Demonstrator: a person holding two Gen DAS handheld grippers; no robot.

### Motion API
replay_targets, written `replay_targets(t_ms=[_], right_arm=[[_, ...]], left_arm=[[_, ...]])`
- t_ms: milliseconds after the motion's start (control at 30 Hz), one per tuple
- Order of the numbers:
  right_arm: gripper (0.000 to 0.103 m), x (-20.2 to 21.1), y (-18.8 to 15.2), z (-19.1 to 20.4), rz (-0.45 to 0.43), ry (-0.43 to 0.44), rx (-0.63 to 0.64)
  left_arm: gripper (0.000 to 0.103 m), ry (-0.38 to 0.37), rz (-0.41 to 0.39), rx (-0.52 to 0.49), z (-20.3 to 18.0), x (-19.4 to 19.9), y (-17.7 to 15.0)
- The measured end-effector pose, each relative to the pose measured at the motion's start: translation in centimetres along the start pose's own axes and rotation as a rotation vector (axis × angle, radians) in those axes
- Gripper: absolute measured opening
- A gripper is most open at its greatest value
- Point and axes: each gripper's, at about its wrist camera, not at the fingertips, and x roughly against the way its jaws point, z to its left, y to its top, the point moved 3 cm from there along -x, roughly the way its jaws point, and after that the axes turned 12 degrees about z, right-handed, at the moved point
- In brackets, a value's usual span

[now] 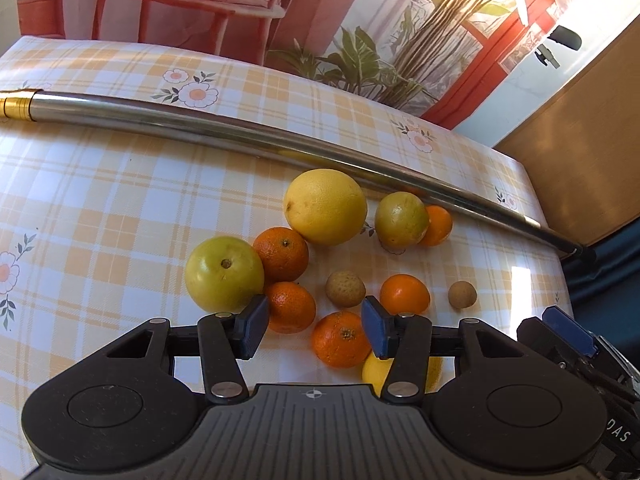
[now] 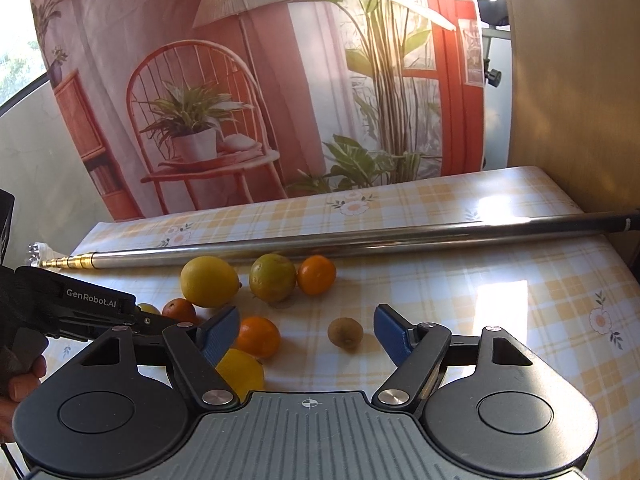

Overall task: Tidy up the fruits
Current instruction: 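Lower both tools toward the pile of citrus fruits, then grasp a tangerine with the left tool while the right tool grasps a large yellow citrus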

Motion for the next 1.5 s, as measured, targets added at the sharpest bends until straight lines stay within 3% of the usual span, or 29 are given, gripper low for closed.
replay_targets(t_ms=[200, 433, 533, 633, 800, 900, 1100, 1233, 1500], right_arm=[[0.072, 0.0, 0.0, -0.6, -0.001, 0.004, -0.020], [0.072, -0.1, -0.1, -0.6, 0.000, 0.014, -0.032], [0.072, 0.0, -0.1, -0.7, 0.000, 0.015, -0.039], [0.072, 0.1, -0.1, -0.8, -0.003, 0.008, -0.046], [0.072, 0.1, -0.3, -1.0, -0.004, 0.015, -0.061], [0.072, 0.0, -0.5, -1.1, 0.005, 0.026, -0.076], [0.072, 0.4, -0.9, -0.7, 0.005, 0.030, -0.082], [0.072, 0.9, -1.3, -0.5, 0.003, 0.030, -0.073], [0.072, 1.4, -1.7, -0.6, 0.003, 0.021, -0.081]], left_arm=[[0.045, 0.139, -0.047, -0.164, -1.6, -0.2, -0.6], [0.045, 0.331, -0.134, -0.361, -2.8, -0.8, -1.5], [0.044, 0.312, -0.138, -0.365, -2.6, -0.9, -1.4], [0.033, 0.283, -0.129, -0.360, -2.7, -0.5, -1.6], [0.030, 0.232, -0.143, -0.320, -2.3, 0.2, -2.4], [0.018, 0.207, -0.168, -0.315, -2.0, 1.1, -3.2], [0.022, 0.203, -0.181, -0.305, -1.2, 1.3, -3.6], [0.040, 0.169, -0.153, -0.296, -1.0, 0.9, -3.4], [0.040, 0.156, -0.131, -0.323, -0.7, -0.2, -3.6]])
